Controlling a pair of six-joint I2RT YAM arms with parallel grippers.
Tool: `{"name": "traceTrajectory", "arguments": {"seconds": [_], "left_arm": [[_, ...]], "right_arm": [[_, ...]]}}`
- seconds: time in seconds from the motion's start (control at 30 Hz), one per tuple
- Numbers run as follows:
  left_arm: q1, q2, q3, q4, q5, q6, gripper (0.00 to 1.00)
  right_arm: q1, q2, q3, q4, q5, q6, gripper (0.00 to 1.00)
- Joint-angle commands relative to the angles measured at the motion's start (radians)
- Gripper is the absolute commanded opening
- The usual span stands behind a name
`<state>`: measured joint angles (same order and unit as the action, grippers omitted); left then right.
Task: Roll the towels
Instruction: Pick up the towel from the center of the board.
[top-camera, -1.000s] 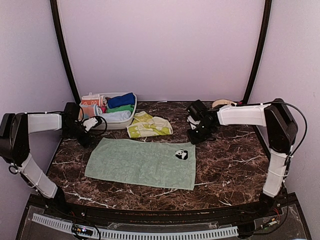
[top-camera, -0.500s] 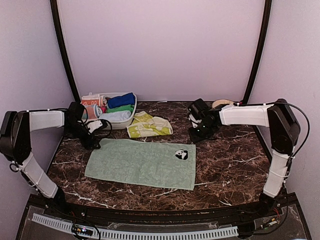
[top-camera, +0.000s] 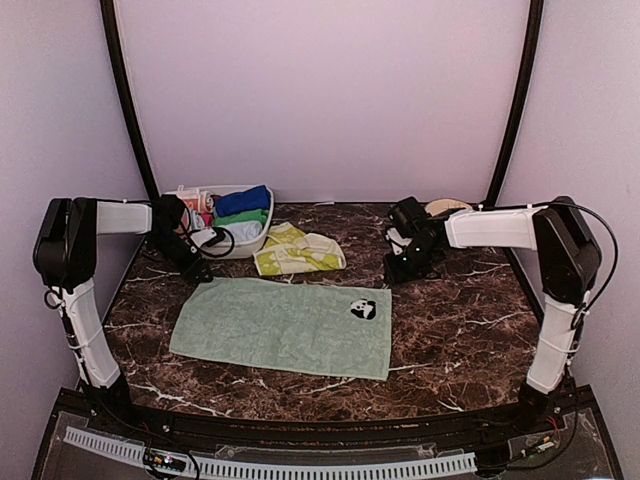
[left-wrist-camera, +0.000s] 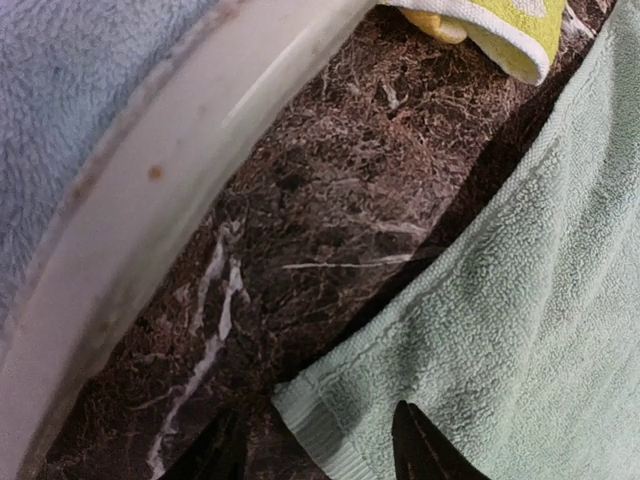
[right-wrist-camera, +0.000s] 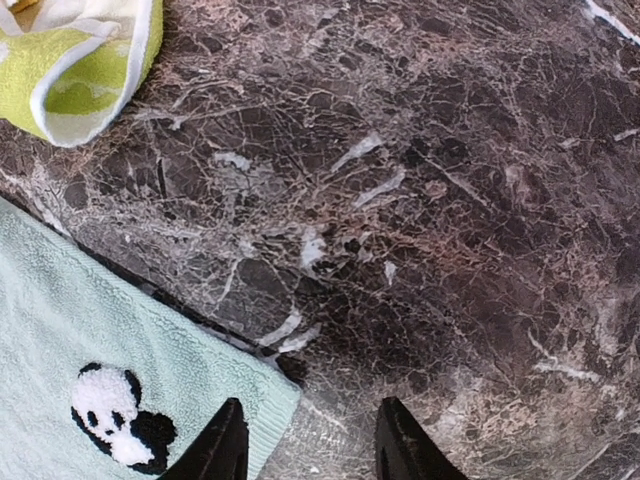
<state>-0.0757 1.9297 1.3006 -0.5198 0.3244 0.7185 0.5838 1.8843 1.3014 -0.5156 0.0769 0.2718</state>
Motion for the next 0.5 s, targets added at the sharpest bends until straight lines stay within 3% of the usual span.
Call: {"name": "traceTrajectory", "arguments": {"seconds": [0.0,0.2,0.33,0.47], "left_arm": [[0.002,0.001,-0.007,-0.039,0.025,0.008,0.52],[0.003,0.044,0.020,-0.017,0.009,-0.008,0.47],[0.004,0.061,0.015,-0.033,-0.006,0.005,0.39],[0.006,0.059,0.005,-0.049,-0.014,0.017,0.24]], "right_arm": [[-0.029,0.025,-0.009,0.024,-0.051,-0.007,0.47],[-0.040,0.034,0.006,0.026,-0.087,-0.019,0.47],[-0.041,0.051,0.021,0.021,-0.106,-0.034,0.46],[-0.043,0.081,0.042,0.013,-0.127,-0.036,0.46]]}}
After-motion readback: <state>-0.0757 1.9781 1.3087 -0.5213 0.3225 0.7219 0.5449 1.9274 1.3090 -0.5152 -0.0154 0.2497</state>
